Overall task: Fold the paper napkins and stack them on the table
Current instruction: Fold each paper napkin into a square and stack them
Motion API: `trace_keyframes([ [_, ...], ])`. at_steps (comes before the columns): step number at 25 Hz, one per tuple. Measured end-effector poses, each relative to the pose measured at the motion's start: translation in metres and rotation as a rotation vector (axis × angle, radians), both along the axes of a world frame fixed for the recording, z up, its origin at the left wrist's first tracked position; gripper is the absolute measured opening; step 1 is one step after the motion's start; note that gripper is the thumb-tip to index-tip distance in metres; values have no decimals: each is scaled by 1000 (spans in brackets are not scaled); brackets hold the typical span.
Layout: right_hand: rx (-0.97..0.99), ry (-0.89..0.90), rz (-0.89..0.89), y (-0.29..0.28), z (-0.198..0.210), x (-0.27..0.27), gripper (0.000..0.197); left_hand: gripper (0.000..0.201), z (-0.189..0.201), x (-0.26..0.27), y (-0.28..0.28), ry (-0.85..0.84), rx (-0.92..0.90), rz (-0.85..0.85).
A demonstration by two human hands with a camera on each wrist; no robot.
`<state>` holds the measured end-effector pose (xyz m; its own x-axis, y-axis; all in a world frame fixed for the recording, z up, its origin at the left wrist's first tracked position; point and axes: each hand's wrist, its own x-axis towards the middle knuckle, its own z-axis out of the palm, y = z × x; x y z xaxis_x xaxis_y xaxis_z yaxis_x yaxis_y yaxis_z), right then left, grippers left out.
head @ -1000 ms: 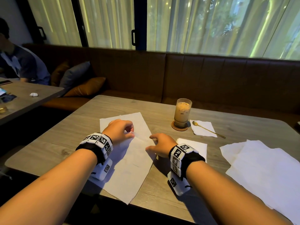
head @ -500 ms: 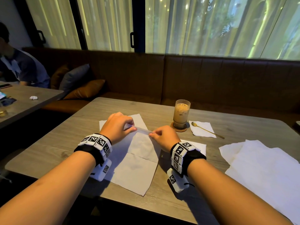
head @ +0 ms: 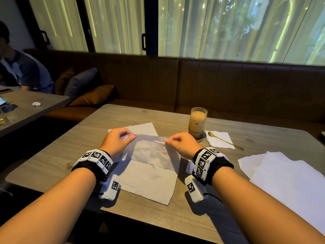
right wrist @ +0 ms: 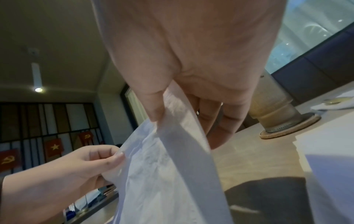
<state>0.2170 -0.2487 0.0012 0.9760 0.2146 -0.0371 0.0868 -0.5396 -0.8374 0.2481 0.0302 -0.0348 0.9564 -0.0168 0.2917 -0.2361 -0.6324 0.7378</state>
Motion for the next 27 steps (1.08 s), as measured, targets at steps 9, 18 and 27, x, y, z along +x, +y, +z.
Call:
trace_keyframes([
  [9, 198, 5, -158, -1, 6, 3, 25, 27, 7, -13, -5, 324, -438, -87],
  [18, 247, 348, -71, -9, -15, 7, 53, 24, 9, -12, -14, 113, -443, 37],
  [27, 135, 216, -107, -8, -18, 9, 31, 45, 19, -30, 5, 374, -685, -184],
])
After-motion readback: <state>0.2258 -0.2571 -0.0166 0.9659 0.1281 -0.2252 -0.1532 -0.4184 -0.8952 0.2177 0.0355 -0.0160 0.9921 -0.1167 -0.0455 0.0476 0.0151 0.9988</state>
